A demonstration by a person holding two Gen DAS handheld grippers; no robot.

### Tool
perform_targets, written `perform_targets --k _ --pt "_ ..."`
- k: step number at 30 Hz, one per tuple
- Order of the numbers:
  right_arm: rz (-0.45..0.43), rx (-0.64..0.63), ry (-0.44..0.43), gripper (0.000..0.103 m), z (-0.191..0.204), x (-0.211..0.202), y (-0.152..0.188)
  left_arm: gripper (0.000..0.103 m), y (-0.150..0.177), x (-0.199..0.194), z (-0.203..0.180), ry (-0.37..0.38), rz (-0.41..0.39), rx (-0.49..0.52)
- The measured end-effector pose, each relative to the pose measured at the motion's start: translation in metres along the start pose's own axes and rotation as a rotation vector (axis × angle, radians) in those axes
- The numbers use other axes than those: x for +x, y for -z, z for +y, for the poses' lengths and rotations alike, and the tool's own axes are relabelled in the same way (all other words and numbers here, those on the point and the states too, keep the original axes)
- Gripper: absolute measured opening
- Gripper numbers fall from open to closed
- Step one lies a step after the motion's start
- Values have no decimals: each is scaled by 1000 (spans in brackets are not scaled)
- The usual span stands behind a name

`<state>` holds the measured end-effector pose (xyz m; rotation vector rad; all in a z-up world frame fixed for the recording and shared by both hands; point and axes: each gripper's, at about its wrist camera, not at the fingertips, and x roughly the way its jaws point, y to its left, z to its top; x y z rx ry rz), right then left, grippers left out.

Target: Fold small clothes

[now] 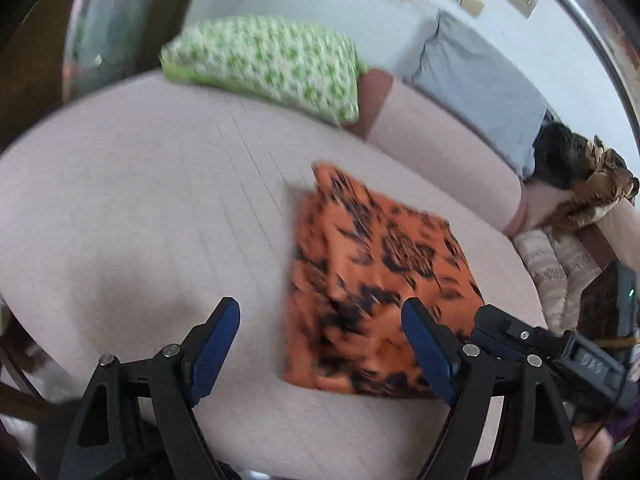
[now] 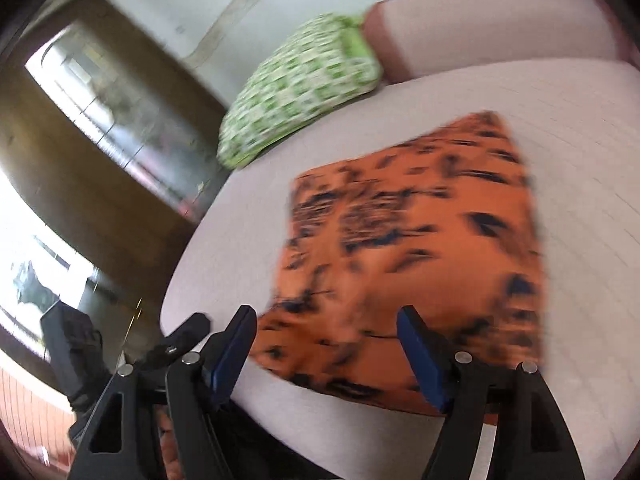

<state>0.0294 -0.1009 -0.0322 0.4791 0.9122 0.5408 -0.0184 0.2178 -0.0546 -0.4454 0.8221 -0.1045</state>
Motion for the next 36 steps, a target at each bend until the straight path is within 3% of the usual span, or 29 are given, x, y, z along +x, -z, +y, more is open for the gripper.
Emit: perform_targets --k 3,5,7,9,11,13,15,16,17,19,20,22,23,27,28,29,30,31,33,36 --pt "-10 46 -13 76 -15 1 4 80 4 15 -4 29 67 -46" --pt "-17 46 -22 76 -14 3 6 65 4 21 -6 28 76 -36" --pt "-18 43 -34 76 -16 3 7 19 7 40 8 11 168 -120" --pt "-6 41 -42 76 -15 8 7 19 16 61 43 66 255 -335" --pt "12 58 -64 76 -14 18 6 19 15 58 53 99 251 -387" --pt "24 79 -89 76 -23 18 7 25 11 48 41 40 236 -324" --pt "27 116 -116 76 -31 18 6 26 0 32 16 -42 190 -181" --pt "30 125 -125 76 -34 17 5 33 -7 20 0 -100 129 -98" --pt "32 140 -136 76 -35 15 4 46 -13 12 -13 -131 77 -38" --pt "29 155 -195 76 -32 1 -4 59 -26 1 -32 -141 -3 43" --pt "18 147 -209 76 -31 -3 -8 59 -37 -1 -43 -131 -40 88" --pt "2 141 -229 76 -29 -9 -14 59 -53 11 -60 -88 -32 152" --pt "-13 154 -265 76 -30 -14 -32 59 -57 24 -64 -76 -16 169" --pt "-3 220 -341 78 -46 2 -60 59 -73 76 -65 -69 56 197" --pt "41 268 -388 79 -56 18 -64 59 -73 87 -57 -99 76 192" --pt "87 305 -391 80 -67 36 -64 59 -71 109 -46 -192 119 203" --pt "111 328 -351 80 -76 47 -62 59 -69 125 -36 -238 170 186" --pt "139 381 -322 77 -88 59 -57 61 -69 136 -23 -230 216 134" --pt "121 375 -345 73 -88 55 -55 61 -74 127 -14 -198 205 88" --pt "139 298 -319 74 -75 49 -60 61 -87 102 -31 -181 126 160"
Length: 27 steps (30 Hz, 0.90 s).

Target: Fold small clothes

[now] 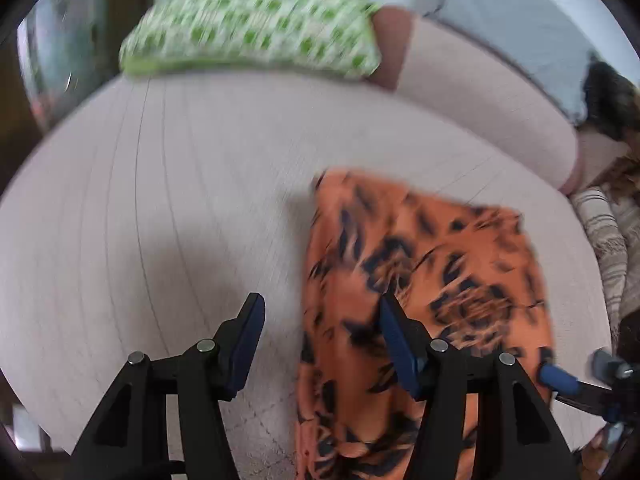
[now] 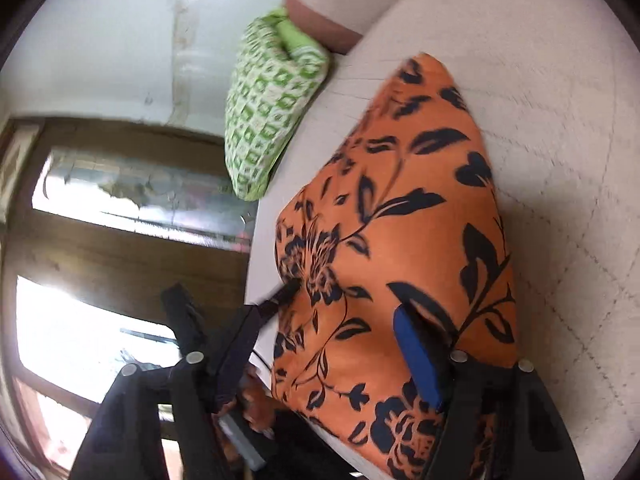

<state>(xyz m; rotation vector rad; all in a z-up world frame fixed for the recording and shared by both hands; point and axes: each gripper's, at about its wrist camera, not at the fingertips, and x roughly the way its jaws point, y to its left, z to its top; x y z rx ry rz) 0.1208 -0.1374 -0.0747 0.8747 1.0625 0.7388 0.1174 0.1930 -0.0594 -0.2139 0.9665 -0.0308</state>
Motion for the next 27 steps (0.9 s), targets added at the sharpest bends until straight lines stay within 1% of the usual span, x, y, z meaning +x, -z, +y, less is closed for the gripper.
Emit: perform_targets --k 2,3,4,5,6,7,8,9,10,11,12,13,14,15,16,17,18,19,20,21,23,24,25,26,27 --pt "7 -17 -12 75 3 -1 -1 61 -13 -15 -6 37 -58 21" --pt "8 -9 -16 76 2 0 -1 61 -20 -16 -9 53 -70 27" --pt "10 3 -21 76 -1 1 -1 61 -28 -10 -11 70 -67 33" --pt "8 11 -31 76 -3 3 -1 61 -32 -3 -12 66 -56 32" --pt "4 11 -35 76 -5 1 -1 61 -38 14 -10 55 -21 25" --pt "-1 13 -43 76 -6 -1 1 58 -41 32 -7 38 19 19" --pt "-5 15 -48 76 -7 -2 1 52 -43 57 -1 -10 93 8" --pt "-6 11 -53 76 -8 -4 1 50 -43 72 3 8 138 -9" --pt "-6 11 -53 76 -8 -4 1 50 -43 81 10 55 163 -43" --pt "-1 11 -54 76 -9 -6 2 46 -45 80 12 76 153 -50" --pt "0 8 -57 76 -9 -6 2 43 -47 75 10 90 131 -37" --pt "0 5 -58 76 -9 -6 2 40 -49 66 7 103 94 -16" --pt "0 5 -57 76 -10 -6 2 40 -50 56 4 112 47 17" --pt "0 9 -56 76 -11 -5 2 40 -50 53 1 107 32 40" --pt "-2 10 -53 76 -11 -5 2 41 -51 54 1 97 36 45" --pt "-2 10 -53 76 -11 -5 2 51 -50 56 4 86 53 31" --pt "-5 2 -40 76 -8 -4 3 55 -49 60 10 51 85 3" --pt "-2 -3 -31 76 -6 -5 3 57 -51 58 12 22 90 -19" --pt "5 -2 -22 76 -3 -7 3 57 -49 46 14 12 51 -27" --pt "3 -1 -18 76 -1 -9 3 57 -47 35 13 10 25 -15" --pt "-42 -12 -22 76 5 -24 2 58 -34 -5 1 29 -70 51" --pt "-69 -15 -19 76 4 -33 1 61 -26 -18 -7 39 -98 83" --pt "-93 -13 -13 77 2 -40 0 63 -15 -32 -18 55 -127 139" --pt "-108 -2 -1 78 -3 -45 -1 63 -6 -43 -27 50 -152 174" --pt "-112 40 26 79 -16 -48 -3 63 0 -46 -34 42 -160 191"
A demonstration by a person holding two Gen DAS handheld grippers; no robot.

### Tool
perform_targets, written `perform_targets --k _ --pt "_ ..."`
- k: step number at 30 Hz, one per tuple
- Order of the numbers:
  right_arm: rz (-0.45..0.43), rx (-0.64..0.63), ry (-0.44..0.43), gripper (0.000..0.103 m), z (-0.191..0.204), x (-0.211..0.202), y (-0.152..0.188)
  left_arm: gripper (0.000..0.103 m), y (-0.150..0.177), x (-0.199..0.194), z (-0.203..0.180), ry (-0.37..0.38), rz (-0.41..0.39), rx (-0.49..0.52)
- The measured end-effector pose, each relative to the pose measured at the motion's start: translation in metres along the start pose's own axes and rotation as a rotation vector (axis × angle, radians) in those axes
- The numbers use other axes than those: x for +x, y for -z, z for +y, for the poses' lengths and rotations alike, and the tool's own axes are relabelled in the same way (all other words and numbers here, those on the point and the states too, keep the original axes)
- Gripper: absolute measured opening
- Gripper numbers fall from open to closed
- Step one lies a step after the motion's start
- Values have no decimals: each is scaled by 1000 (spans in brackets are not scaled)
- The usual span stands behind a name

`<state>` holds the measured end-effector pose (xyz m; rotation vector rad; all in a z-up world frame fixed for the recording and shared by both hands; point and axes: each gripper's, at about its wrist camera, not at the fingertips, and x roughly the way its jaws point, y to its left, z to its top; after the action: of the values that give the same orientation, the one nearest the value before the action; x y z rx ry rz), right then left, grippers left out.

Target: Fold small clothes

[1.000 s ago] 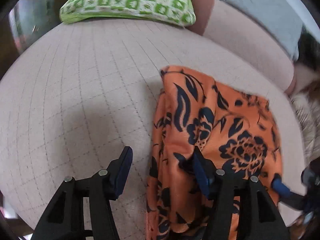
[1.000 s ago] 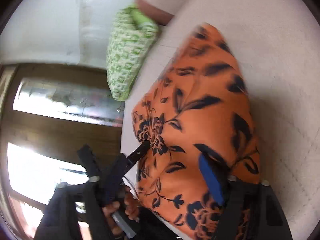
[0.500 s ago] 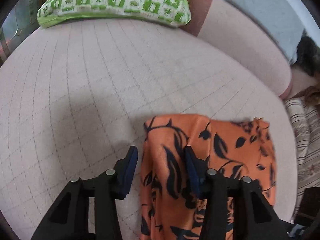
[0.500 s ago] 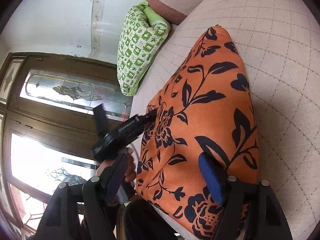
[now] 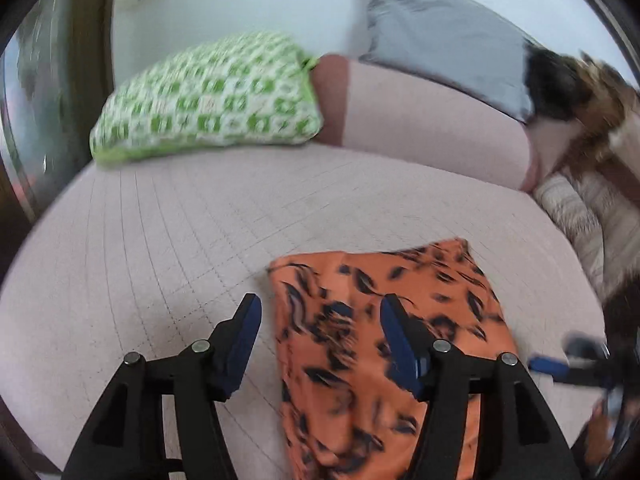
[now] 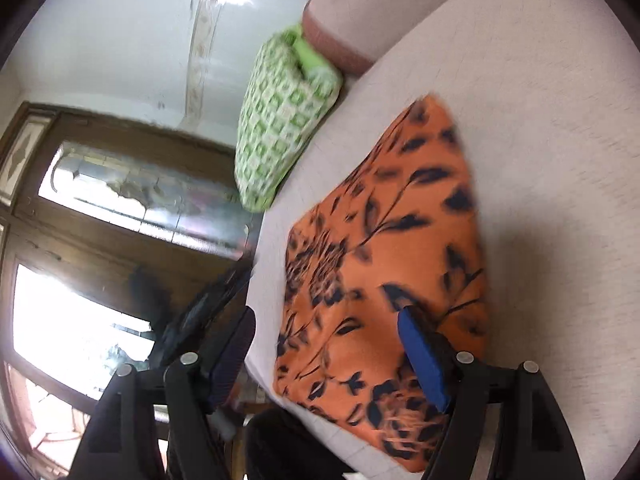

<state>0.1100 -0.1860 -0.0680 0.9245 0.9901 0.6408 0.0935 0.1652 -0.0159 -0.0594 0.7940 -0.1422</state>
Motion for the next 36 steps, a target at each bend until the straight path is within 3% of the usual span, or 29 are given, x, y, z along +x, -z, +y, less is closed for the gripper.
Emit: perform_targets --k 2,4,5,6,7,8,9,11,12,14,16,17,18,19,21,24,28,29,30,33,35,36 --pt "4 41 14 79 -11 1 -1 64 15 17 -15 16 64 28" --pt "30 118 22 80 -32 10 0 64 32 43 -22 -38 148 63" --pt "48 132 40 80 -37 17 4 65 44 61 -24 -61 229 83" --pt "48 132 40 80 -37 17 4 67 51 73 -20 -56 250 62" --pt "65 108 71 78 -33 24 7 71 54 74 -15 -49 229 29" --pt "65 108 71 67 -33 24 7 71 53 74 -13 -41 233 12" --pt "76 74 115 46 -26 27 8 71 52 74 -11 -32 239 -10" --pt "69 -22 204 41 -6 24 14 71 54 73 -13 -31 231 14" --pt "69 -22 204 40 -6 24 14 72 53 77 -10 -31 224 20" --pt "63 -93 313 40 2 29 24 73 54 82 -6 -25 219 8" --pt "83 -87 332 48 -9 36 26 75 58 80 -3 -17 219 -6" --pt "91 -34 289 53 -16 36 26 75 58 79 -1 -14 217 -6" --pt "68 41 178 62 -20 22 26 75 59 79 -1 -12 214 -6" --pt "68 41 178 67 -20 22 26 75 59 79 -2 -9 211 -7" --pt "-16 -15 163 73 -7 4 15 76 60 84 6 -8 210 -13" --pt "-41 29 143 75 -12 12 -9 76 61 82 9 -1 212 -18" --pt "16 90 155 75 -29 47 -32 76 62 80 12 4 210 -26" --pt "52 95 157 61 -34 62 -38 76 62 78 12 3 209 -27" --pt "65 68 169 33 -32 70 -39 76 62 80 13 5 209 -31" --pt "-29 -92 275 28 3 59 -25 78 63 85 17 17 215 -55" --pt "-1 -77 320 30 -7 66 -23 78 62 83 20 32 221 -76" --pt "24 -39 332 38 -19 71 -24 77 59 78 22 44 214 -85"
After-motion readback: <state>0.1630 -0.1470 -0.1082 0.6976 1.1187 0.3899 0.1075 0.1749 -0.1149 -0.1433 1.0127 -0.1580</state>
